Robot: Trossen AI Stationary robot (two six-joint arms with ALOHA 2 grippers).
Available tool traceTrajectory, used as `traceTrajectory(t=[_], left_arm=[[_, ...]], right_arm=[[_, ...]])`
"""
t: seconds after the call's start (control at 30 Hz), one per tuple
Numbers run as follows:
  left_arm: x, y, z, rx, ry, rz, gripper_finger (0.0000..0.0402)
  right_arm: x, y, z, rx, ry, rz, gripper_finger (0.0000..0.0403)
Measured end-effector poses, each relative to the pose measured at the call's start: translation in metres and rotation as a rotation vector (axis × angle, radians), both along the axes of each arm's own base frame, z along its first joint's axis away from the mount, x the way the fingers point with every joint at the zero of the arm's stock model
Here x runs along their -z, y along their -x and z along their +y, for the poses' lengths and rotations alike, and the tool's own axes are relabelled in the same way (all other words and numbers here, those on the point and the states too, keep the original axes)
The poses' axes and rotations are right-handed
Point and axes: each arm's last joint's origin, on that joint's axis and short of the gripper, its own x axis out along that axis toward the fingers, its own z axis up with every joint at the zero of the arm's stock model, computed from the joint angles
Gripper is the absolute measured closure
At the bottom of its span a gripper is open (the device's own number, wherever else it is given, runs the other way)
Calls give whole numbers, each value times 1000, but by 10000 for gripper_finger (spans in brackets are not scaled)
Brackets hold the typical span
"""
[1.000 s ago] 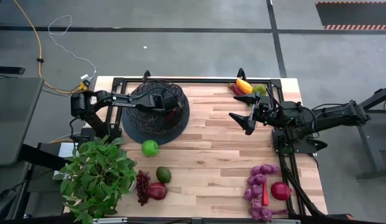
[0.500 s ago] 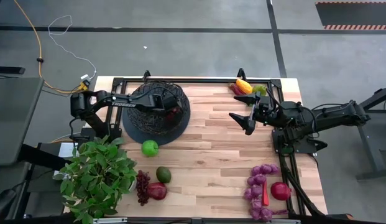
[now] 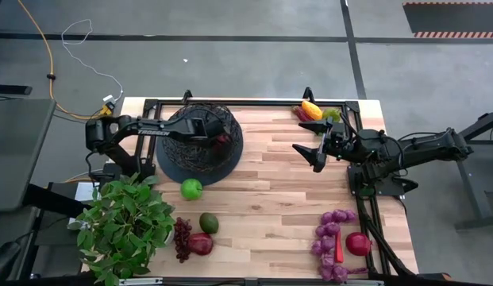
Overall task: Build produce basket
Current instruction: Put the top pomegranate into the wire basket, then put the purple garlic into the wire basket
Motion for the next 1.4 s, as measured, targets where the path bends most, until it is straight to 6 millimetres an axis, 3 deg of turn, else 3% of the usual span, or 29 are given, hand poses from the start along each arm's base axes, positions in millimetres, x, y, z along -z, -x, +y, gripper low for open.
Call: traceTrajectory(t=[0.27,0.5,0.63,0.73,0.9,1.0,1.1,1.4], left_arm=[[-22,9,1,-9,-43,-66,2],[-55,25,0,-19,-78,-202,2],[-84,37,-6,-32,-133,-344,2],[-115,42,-19,61,-260,-504,2],[-164,55,-45,143,-507,-750,2],[-180,61,-61,208,-605,-823,2],[-175,63,-77,277,-652,-869,2],[-127,79,-103,203,-686,-1079,2]], right_arm=[[0,0,0,0,0,0,6],[-1,0,0,-2,-26,-22,6],[-3,0,0,-17,-188,-90,6],[-1,0,0,-21,-265,-94,6],[4,-1,1,-33,-207,-19,6],[2,-1,2,-79,-185,-30,6],[-1,-1,3,-115,-182,-63,6],[-1,-1,3,-119,-140,-52,6]])
